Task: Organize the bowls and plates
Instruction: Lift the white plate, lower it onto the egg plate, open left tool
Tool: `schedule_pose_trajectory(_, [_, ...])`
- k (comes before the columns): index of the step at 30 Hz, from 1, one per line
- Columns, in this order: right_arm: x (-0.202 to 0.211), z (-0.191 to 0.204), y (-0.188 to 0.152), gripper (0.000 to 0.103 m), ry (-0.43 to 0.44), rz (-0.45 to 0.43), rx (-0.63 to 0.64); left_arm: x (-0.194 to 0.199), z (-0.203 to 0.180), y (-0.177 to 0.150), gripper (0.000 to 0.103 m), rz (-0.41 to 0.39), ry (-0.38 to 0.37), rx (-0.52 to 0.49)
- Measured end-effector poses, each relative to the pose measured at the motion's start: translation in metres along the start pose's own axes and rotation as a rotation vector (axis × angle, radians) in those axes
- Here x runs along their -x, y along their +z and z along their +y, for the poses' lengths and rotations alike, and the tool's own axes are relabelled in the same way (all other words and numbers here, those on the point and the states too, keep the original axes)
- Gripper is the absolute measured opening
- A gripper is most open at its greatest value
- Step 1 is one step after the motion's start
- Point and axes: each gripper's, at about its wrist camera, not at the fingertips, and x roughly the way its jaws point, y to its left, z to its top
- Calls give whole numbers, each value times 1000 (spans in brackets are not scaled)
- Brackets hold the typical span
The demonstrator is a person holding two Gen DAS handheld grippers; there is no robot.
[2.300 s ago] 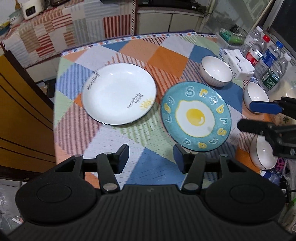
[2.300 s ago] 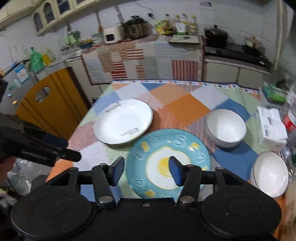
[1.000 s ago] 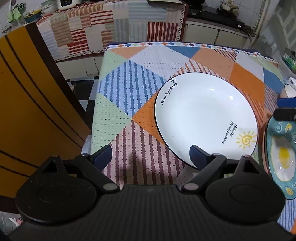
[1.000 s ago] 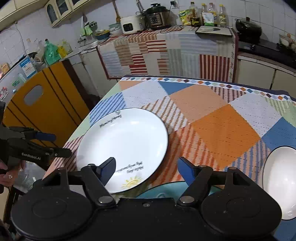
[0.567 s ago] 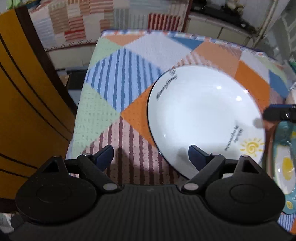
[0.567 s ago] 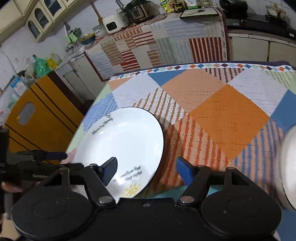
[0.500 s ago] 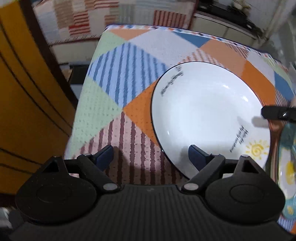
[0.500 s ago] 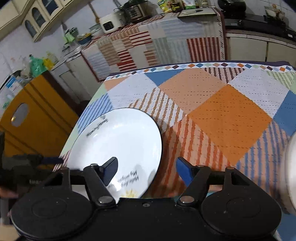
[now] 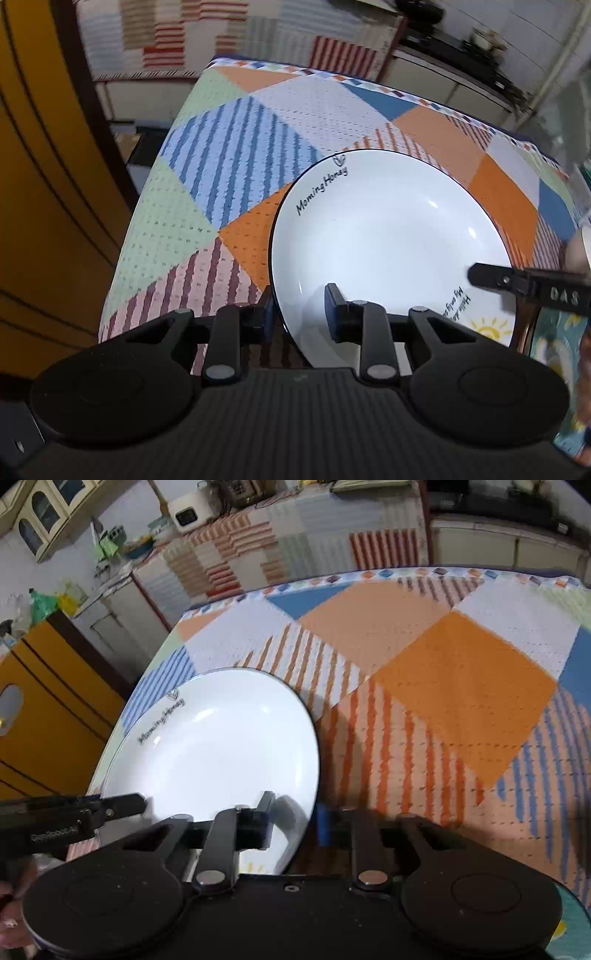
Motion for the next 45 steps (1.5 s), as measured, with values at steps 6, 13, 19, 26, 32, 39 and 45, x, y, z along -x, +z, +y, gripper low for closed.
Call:
schedule_pose_trajectory(6, [27,-7,0,17,81,-45,54,20,-7,-3,25,1,-11,-35])
schedule_pose_trajectory(13, [79,-3,-11,18,118,-60,87,76,-26,-11,25,-27,-47,-94])
schedule_pose_trajectory(19, [139,2,-29,19,108,-58,94,125,-57,-25,25,-18,-69,-166])
schedule_pose_trajectory(26, [203,-11,-54,20,81,-93,127,158,-99,-46,25,-1,-127,-229])
schedule_pose_trajectory(32, [234,-37,-79,20,49,-111,116,153,-136,-67,25,15,-159,-276])
schedule_pose_trajectory(39, [221,-89,-110,20,62,-71,8,114,-161,-86,25,57,-158,-281])
schedule_pose_trajectory(45, [194,-110,-120,21,60,-30,-36,86,-174,-94,25,89,-101,-311])
